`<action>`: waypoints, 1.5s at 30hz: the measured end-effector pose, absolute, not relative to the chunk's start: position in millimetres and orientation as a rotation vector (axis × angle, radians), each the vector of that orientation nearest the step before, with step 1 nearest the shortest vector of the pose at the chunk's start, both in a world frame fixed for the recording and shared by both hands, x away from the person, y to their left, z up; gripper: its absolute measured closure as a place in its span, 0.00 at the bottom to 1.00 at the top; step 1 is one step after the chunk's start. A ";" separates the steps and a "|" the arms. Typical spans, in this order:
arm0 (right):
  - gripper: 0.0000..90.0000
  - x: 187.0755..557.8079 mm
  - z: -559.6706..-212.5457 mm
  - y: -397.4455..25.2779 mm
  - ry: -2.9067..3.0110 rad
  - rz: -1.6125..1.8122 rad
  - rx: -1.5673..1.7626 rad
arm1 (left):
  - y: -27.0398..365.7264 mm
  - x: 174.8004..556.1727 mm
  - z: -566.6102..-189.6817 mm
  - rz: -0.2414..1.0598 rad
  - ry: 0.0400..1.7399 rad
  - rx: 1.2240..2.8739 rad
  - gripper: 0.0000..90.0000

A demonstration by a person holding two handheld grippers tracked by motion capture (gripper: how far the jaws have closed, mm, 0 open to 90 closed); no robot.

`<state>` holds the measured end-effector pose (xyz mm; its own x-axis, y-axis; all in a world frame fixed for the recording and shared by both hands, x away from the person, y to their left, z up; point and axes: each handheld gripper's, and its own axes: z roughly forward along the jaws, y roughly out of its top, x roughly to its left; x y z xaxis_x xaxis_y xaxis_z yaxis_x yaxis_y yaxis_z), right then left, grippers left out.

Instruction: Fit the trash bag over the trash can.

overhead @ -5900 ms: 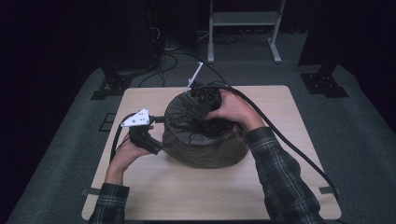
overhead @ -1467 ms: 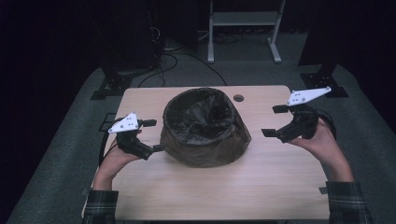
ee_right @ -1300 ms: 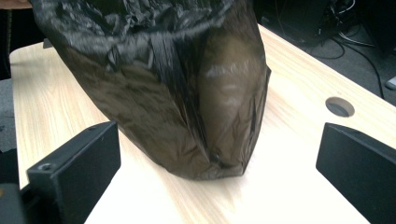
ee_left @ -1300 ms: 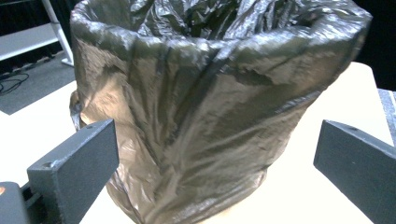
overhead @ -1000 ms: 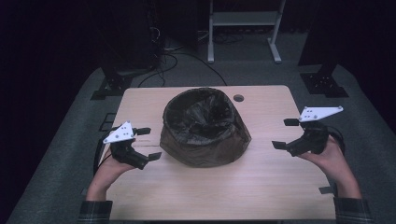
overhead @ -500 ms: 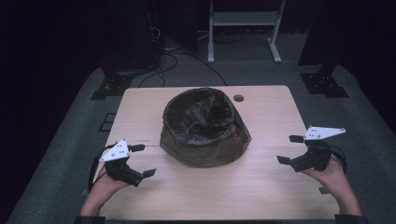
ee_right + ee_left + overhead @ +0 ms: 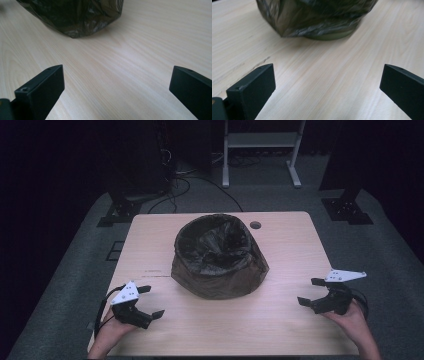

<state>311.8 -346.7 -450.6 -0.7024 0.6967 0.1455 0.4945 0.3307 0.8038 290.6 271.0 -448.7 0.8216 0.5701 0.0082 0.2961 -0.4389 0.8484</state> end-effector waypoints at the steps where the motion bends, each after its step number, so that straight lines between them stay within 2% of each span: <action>1: 0.00 310.6 -458.2 -348.3 2.368 1.297 1.097 | 270.0 291.9 -453.5 0.378 0.657 2.077 0.00; 10: 0.00 309.2 -482.9 -355.6 2.382 1.223 1.163 | 267.6 295.9 -469.2 0.402 0.703 2.152 0.00; 23: 0.00 307.2 -487.5 -348.0 2.416 1.095 1.128 | 258.1 298.3 -481.6 0.403 0.718 2.254 0.00; 45: 0.00 303.5 -488.6 -341.0 2.405 1.010 1.098 | 256.9 300.6 -483.2 0.344 0.770 2.244 0.00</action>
